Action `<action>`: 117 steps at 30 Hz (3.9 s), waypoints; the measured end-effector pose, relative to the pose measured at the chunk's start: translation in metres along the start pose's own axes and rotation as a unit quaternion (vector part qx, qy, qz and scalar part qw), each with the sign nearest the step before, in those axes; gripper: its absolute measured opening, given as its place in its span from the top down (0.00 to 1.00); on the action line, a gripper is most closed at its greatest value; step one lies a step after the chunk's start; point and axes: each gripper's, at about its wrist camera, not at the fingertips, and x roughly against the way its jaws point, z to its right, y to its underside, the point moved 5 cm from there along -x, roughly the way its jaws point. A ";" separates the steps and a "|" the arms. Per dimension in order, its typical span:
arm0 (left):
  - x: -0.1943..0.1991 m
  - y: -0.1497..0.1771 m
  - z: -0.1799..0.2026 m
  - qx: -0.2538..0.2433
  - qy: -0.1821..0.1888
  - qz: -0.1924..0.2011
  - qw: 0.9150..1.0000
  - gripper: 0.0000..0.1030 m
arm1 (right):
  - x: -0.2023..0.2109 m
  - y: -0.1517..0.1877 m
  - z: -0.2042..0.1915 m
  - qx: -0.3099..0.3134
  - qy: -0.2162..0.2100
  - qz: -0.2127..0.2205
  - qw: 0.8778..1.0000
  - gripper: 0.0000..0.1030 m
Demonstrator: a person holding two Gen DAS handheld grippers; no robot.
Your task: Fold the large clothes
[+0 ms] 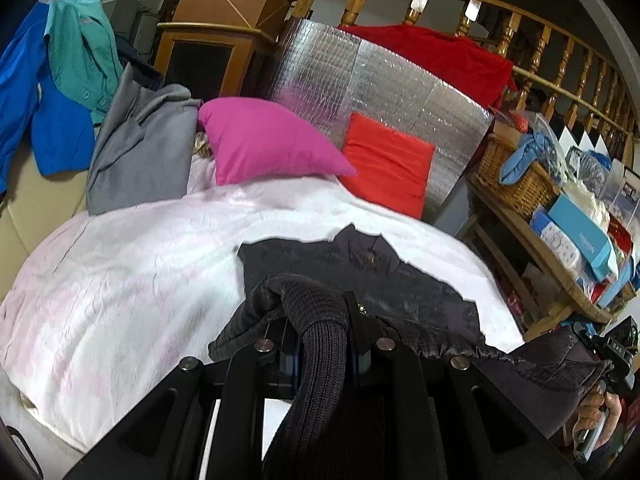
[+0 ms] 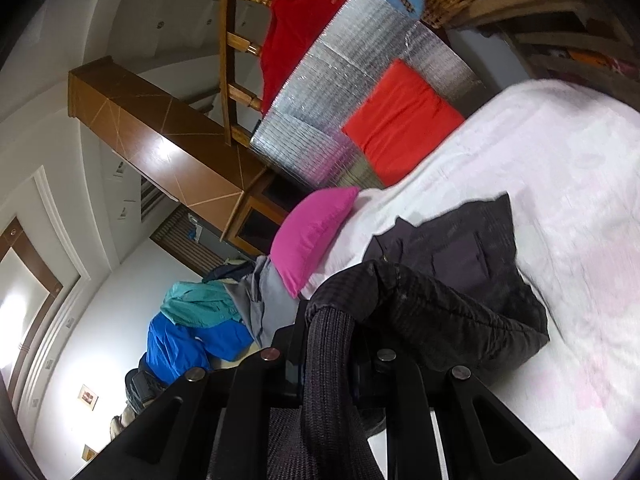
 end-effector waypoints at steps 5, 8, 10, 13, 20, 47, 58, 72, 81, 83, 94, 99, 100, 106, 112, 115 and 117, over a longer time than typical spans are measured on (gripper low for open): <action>-0.016 -0.022 0.006 -0.001 0.002 0.008 1.000 0.82 | -0.014 -0.021 -0.005 0.007 0.004 0.010 1.000 0.85; -0.030 -0.037 0.009 -0.005 0.000 0.011 1.000 0.82 | -0.028 -0.037 -0.005 0.009 0.009 0.016 1.000 0.85; -0.041 -0.046 0.011 -0.006 -0.003 0.011 1.000 0.82 | -0.038 -0.047 -0.004 0.009 0.015 0.018 1.000 0.85; -0.060 -0.057 0.011 -0.006 -0.009 0.011 1.000 0.82 | -0.055 -0.060 0.002 0.005 0.024 0.023 0.999 0.85; -0.108 -0.075 0.000 0.006 -0.030 -0.001 1.000 0.82 | -0.099 -0.091 0.024 -0.005 0.054 0.028 0.998 0.85; -0.177 -0.081 -0.005 -0.011 -0.055 -0.026 0.998 0.82 | -0.154 -0.114 0.058 0.033 0.137 0.004 0.990 0.85; -0.256 -0.088 -0.020 -0.002 -0.077 -0.092 0.993 0.82 | -0.221 -0.139 0.113 -0.005 0.166 -0.043 0.985 0.85; -0.333 -0.070 -0.050 0.021 -0.101 -0.173 0.980 0.82 | -0.292 -0.144 0.187 -0.058 0.208 -0.101 0.971 0.85; -0.357 -0.063 -0.054 0.012 -0.112 -0.189 0.975 0.82 | -0.299 -0.135 0.212 -0.097 0.208 -0.105 0.968 0.83; -0.357 -0.064 -0.053 0.010 -0.114 -0.185 0.976 0.82 | -0.299 -0.136 0.212 -0.093 0.210 -0.105 0.968 0.83; -0.372 -0.075 -0.054 0.037 -0.111 -0.184 0.976 0.81 | -0.305 -0.153 0.205 -0.096 0.198 -0.104 0.970 0.80; -0.373 -0.071 -0.066 0.094 -0.073 -0.183 0.976 0.73 | -0.300 -0.137 0.231 -0.163 0.159 -0.095 0.969 0.65; -0.370 -0.073 -0.067 0.098 -0.066 -0.182 0.976 0.70 | -0.298 -0.138 0.229 -0.163 0.152 -0.093 0.970 0.60; -0.335 -0.103 -0.074 0.127 -0.053 -0.106 0.985 0.28 | -0.280 -0.152 0.199 -0.132 0.124 -0.070 0.981 0.28; -0.326 -0.109 -0.087 0.098 -0.063 -0.093 0.989 0.26 | -0.259 -0.160 0.185 -0.074 0.145 -0.049 0.985 0.27; -0.332 -0.099 -0.091 0.088 -0.059 -0.108 0.989 0.26 | -0.254 -0.165 0.183 -0.037 0.165 -0.048 0.984 0.27; -0.337 -0.094 -0.089 0.081 -0.050 -0.120 0.988 0.26 | -0.257 -0.165 0.184 -0.004 0.188 -0.065 0.980 0.27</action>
